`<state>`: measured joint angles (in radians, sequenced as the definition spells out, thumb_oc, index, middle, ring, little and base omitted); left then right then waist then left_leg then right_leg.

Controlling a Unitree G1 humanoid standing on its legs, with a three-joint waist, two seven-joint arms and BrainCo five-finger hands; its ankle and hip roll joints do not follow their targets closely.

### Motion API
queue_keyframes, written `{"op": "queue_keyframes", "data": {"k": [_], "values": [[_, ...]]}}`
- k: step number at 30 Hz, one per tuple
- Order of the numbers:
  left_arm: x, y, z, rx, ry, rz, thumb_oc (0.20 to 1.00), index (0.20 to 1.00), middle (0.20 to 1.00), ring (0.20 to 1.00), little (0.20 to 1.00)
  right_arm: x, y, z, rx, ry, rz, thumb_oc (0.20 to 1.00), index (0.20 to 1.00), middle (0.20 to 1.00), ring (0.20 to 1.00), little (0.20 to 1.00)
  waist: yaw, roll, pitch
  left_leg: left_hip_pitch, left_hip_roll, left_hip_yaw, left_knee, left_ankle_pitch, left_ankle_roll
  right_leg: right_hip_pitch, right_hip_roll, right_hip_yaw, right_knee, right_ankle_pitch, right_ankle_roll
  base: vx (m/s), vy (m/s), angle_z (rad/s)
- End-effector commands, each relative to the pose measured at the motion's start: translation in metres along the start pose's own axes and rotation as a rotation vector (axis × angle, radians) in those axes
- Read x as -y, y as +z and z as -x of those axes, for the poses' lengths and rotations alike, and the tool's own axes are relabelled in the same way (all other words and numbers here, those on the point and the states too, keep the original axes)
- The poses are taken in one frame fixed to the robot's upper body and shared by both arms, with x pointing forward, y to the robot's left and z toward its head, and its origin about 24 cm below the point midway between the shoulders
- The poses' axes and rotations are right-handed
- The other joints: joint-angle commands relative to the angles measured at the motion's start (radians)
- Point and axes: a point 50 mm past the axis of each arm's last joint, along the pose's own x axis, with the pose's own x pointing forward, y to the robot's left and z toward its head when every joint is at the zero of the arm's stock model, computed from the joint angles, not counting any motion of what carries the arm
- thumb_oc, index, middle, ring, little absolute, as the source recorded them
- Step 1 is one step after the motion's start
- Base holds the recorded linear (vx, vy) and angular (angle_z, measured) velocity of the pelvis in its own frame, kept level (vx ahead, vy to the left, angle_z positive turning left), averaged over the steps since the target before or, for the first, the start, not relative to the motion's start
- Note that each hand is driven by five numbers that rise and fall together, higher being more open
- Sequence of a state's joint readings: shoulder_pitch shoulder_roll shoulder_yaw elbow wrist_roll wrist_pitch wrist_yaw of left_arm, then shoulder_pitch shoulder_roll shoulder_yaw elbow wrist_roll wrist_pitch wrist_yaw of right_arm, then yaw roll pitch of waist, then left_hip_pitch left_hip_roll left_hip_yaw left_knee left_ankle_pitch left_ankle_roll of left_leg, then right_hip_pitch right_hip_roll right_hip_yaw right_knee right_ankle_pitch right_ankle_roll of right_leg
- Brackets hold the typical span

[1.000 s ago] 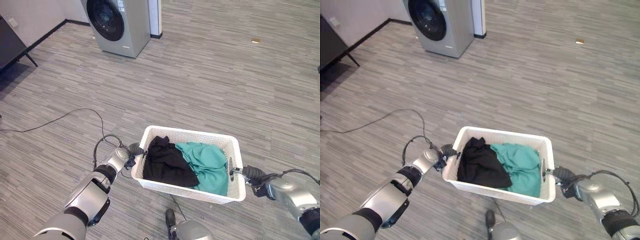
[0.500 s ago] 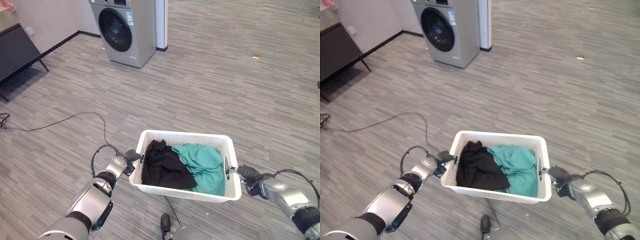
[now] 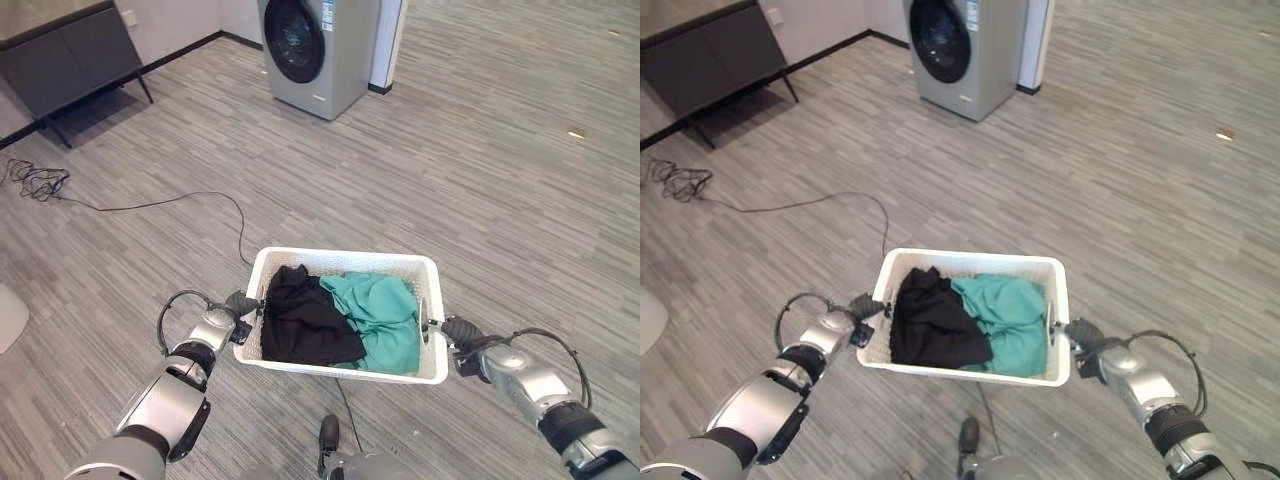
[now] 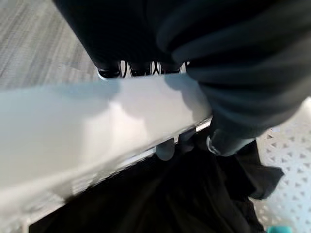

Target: Grab the laundry basket,head to the washer,open it,put in the laundry and shut it.

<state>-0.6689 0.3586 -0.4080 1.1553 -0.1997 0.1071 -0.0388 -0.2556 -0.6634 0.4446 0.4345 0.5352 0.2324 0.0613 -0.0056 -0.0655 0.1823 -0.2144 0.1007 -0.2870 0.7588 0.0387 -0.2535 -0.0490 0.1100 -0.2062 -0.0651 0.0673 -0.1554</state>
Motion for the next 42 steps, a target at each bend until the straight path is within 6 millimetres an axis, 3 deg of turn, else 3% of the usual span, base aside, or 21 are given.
{"op": "queue_keyframes", "data": {"k": [1, 2, 4, 5, 7, 8, 10, 12, 16, 21, 26, 31, 34, 38, 42], "values": [[-0.022, 0.012, 0.002, 0.039, 0.053, -0.002, 0.200, 0.200, 0.200, 0.200, 0.200, 0.020, 0.110, 0.023, 0.560, 0.023, -0.148, 0.200, 0.200, 0.200, 0.200, 0.200, -0.016, -0.025, 0.060, 0.009, -0.022, 0.267, -0.334, 0.075, 0.172, 0.142, -0.070, 0.051, 0.004, -0.118, 0.189, 0.20, -0.018, 0.53], [-0.017, 0.013, 0.002, 0.044, 0.043, -0.014, 0.200, 0.200, 0.200, 0.200, 0.200, 0.021, 0.107, 0.024, 0.559, 0.018, -0.145, 0.200, 0.200, 0.200, 0.200, 0.200, -0.002, -0.027, 0.070, -0.056, -0.021, 0.291, -0.414, 0.074, 0.171, 0.161, -0.074, 0.048, -0.002, -0.125, 0.198, 0.23, -0.004, 1.21], [-0.011, 0.016, 0.002, 0.075, 0.028, -0.019, 0.200, 0.200, 0.200, 0.200, 0.200, 0.018, 0.101, 0.028, 0.564, 0.028, -0.130, 0.200, 0.200, 0.200, 0.200, 0.200, 0.027, -0.019, 0.077, -0.120, -0.009, 0.342, -0.615, 0.154, 0.154, 0.210, -0.064, 0.053, -0.010, -0.147, 0.213, 0.39, 0.051, 0.80], [-0.007, 0.017, 0.003, 0.090, 0.004, -0.021, 0.200, 0.200, 0.200, 0.200, 0.200, 0.020, 0.098, 0.029, 0.557, 0.014, -0.118, 0.200, 0.200, 0.200, 0.200, 0.200, 0.047, -0.008, 0.066, -0.164, 0.022, 0.395, -0.749, 0.201, 0.136, 0.251, -0.063, 0.063, -0.017, -0.170, 0.225, 0.54, 0.138, -0.03], [-0.005, 0.015, 0.004, 0.104, -0.022, -0.008, 0.200, 0.200, 0.200, 0.200, 0.200, 0.018, 0.100, 0.027, 0.552, 0.012, -0.092, 0.200, 0.200, 0.200, 0.200, 0.200, 0.067, -0.002, 0.053, -0.138, 0.041, 0.406, -0.784, 0.231, 0.128, 0.296, -0.074, 0.095, -0.014, -0.195, 0.236, 0.55, 0.218, -0.95], [-0.007, 0.001, 0.007, 0.087, -0.021, 0.012, 0.200, 0.200, 0.200, 0.200, 0.200, 0.004, 0.100, 0.025, 0.557, 0.071, -0.109, 0.200, 0.200, 0.200, 0.200, 0.200, 0.089, -0.002, 0.038, -0.083, 0.023, 0.356, -0.763, 0.226, 0.146, 0.339, -0.088, 0.150, -0.002, -0.226, 0.243, 0.64, 0.361, -0.92], [-0.007, -0.009, 0.012, 0.098, -0.034, 0.021, 0.200, 0.200, 0.200, 0.200, 0.200, -0.008, 0.097, 0.025, 0.557, 0.128, -0.125, 0.200, 0.200, 0.200, 0.200, 0.200, 0.100, -0.018, 0.019, -0.095, -0.007, 0.337, -0.671, 0.150, 0.182, 0.350, -0.137, 0.202, 0.042, -0.253, 0.257, 0.54, 0.352, -0.91], [0.000, -0.004, 0.018, 0.161, -0.073, 0.012, 0.200, 0.200, 0.200, 0.200, 0.200, -0.009, 0.090, 0.028, 0.538, 0.144, -0.131, 0.200, 0.200, 0.200, 0.200, 0.200, 0.099, -0.038, 0.011, -0.109, -0.047, 0.356, -0.566, 0.072, 0.210, 0.342, -0.193, 0.211, 0.054, -0.222, 0.288, 0.40, 0.282, -1.78], [0.004, -0.004, 0.026, 0.219, -0.082, 0.056, 0.200, 0.200, 0.200, 0.200, 0.200, -0.015, 0.102, 0.027, 0.582, 0.151, -0.131, 0.200, 0.200, 0.200, 0.200, 0.200, 0.119, -0.053, 0.013, -0.110, -0.065, 0.393, -0.544, 0.009, 0.234, 0.287, -0.235, 0.249, 0.056, -0.146, 0.327, 0.20, 0.189, -0.76], [0.006, -0.002, 0.032, 0.253, -0.096, 0.083, 0.200, 0.200, 0.200, 0.200, 0.200, -0.029, 0.124, 0.027, 0.648, 0.181, -0.084, 0.200, 0.200, 0.200, 0.200, 0.200, 0.126, -0.064, 0.033, -0.091, -0.059, 0.439, -0.586, -0.009, 0.250, 0.219, -0.248, 0.238, 0.064, -0.062, 0.360, 0.06, 0.068, -0.15], [0.017, -0.009, 0.033, 0.233, -0.128, 0.097, 0.200, 0.200, 0.200, 0.200, 0.200, -0.029, 0.127, 0.031, 0.682, 0.169, -0.114, 0.200, 0.200, 0.200, 0.200, 0.200, 0.121, -0.063, 0.036, -0.074, -0.074, 0.440, -0.630, -0.010, 0.262, 0.205, -0.259, 0.226, 0.063, -0.023, 0.375, 0.02, 0.037, 0.06], [0.026, -0.009, 0.031, 0.220, -0.150, 0.082, 0.200, 0.200, 0.200, 0.200, 0.200, -0.022, 0.114, 0.031, 0.670, 0.118, -0.177, 0.200, 0.200, 0.200, 0.200, 0.200, 0.108, -0.055, 0.024, -0.063, -0.093, 0.433, -0.648, -0.018, 0.272, 0.202, -0.263, 0.233, 0.082, 0.008, 0.388, 0.01, 0.034, 0.11], [0.028, -0.007, 0.031, 0.220, -0.137, -0.013, 0.200, 0.200, 0.200, 0.200, 0.200, -0.021, 0.100, 0.033, 0.645, 0.106, -0.209, 0.200, 0.200, 0.200, 0.200, 0.200, 0.102, -0.053, 0.016, -0.051, -0.113, 0.426, -0.648, -0.034, 0.281, 0.198, -0.271, 0.234, 0.110, 0.042, 0.400, 0.04, 0.038, 0.09], [0.035, -0.006, 0.029, 0.214, -0.151, -0.031, 0.200, 0.200, 0.200, 0.200, 0.200, -0.022, 0.084, 0.031, 0.593, 0.102, -0.248, 0.200, 0.200, 0.200, 0.200, 0.200, 0.096, -0.037, 0.005, -0.022, -0.144, 0.422, -0.642, -0.067, 0.293, 0.193, -0.291, 0.229, 0.151, 0.115, 0.417, 0.05, 0.060, -0.01], [0.038, -0.001, 0.029, 0.233, -0.155, -0.022, 0.200, 0.200, 0.200, 0.200, 0.200, -0.026, 0.077, 0.028, 0.561, 0.121, -0.272, 0.200, 0.200, 0.200, 0.200, 0.200, 0.097, -0.015, 0.008, 0.027, -0.154, 0.430, -0.661, -0.081, 0.305, 0.157, -0.317, 0.181, 0.241, 0.165, 0.412, 0.05, 0.104, 0.09]]}}
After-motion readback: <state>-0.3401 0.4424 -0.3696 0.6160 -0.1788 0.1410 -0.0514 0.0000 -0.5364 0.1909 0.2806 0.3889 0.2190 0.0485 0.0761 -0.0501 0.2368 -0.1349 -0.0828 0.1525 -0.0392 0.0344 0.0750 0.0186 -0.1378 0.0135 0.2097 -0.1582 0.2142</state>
